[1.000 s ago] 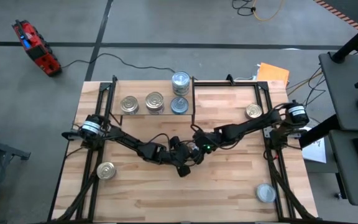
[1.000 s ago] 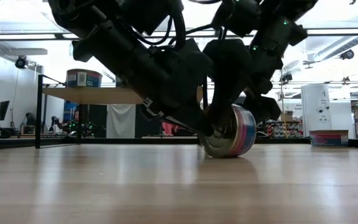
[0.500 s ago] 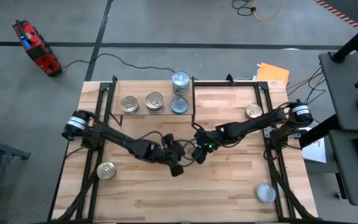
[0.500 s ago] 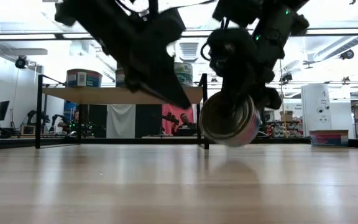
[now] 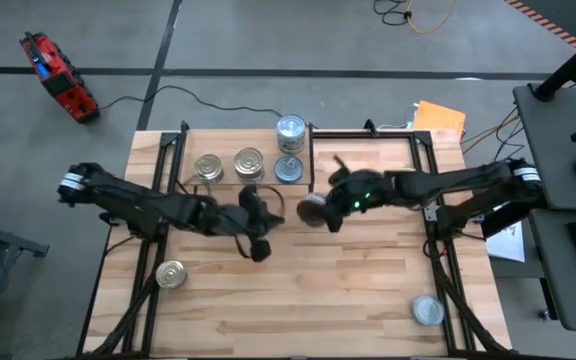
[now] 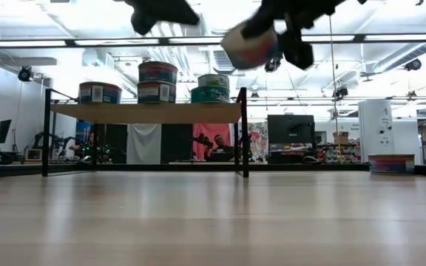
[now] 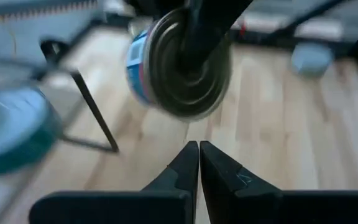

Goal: Stack canned seafood by type on shelf
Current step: Stack the blue and pink tuna can on top of the blue and pink tuna can on the shelf

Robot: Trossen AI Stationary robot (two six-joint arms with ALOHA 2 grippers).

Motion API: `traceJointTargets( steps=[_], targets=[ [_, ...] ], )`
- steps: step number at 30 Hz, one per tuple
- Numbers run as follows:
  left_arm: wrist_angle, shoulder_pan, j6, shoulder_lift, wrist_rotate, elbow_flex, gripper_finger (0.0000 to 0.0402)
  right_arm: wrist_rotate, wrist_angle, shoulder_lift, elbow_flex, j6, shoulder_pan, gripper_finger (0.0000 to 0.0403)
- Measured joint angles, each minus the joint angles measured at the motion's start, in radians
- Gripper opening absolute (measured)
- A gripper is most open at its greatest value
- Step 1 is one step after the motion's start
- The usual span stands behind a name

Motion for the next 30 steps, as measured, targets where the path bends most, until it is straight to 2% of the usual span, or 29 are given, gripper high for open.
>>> traceJointTargets(
  steps=[7, 11, 17, 22, 30],
  targets=[
    [0.031, 0.017, 0.035, -0.174, 0.017, 0.0, 0.0, -0.042, 0.308, -0.032, 0.0, -0.166, -0.054, 0.0174],
    [0.123, 0.017, 0.038, -0.242, 0.016, 0.0, 0.0, -0.067, 0.44, -0.03, 0.0, -0.304, -0.055, 0.0174],
    [0.221, 0.021, -0.029, -0.305, 0.021, 0.001, 0.0015, -0.068, 0.461, -0.033, 0.029, -0.461, -0.055, 0.0174],
    [0.223, 0.025, -0.038, -0.302, 0.036, 0.001, 0.0082, -0.117, 0.47, -0.003, 0.121, -0.541, -0.059, 0.0174],
    [0.274, 0.04, -0.027, -0.291, 0.003, 0.001, 0.0256, -0.168, 0.288, 0.067, 0.293, -0.668, -0.06, 0.0174]
  ],
)
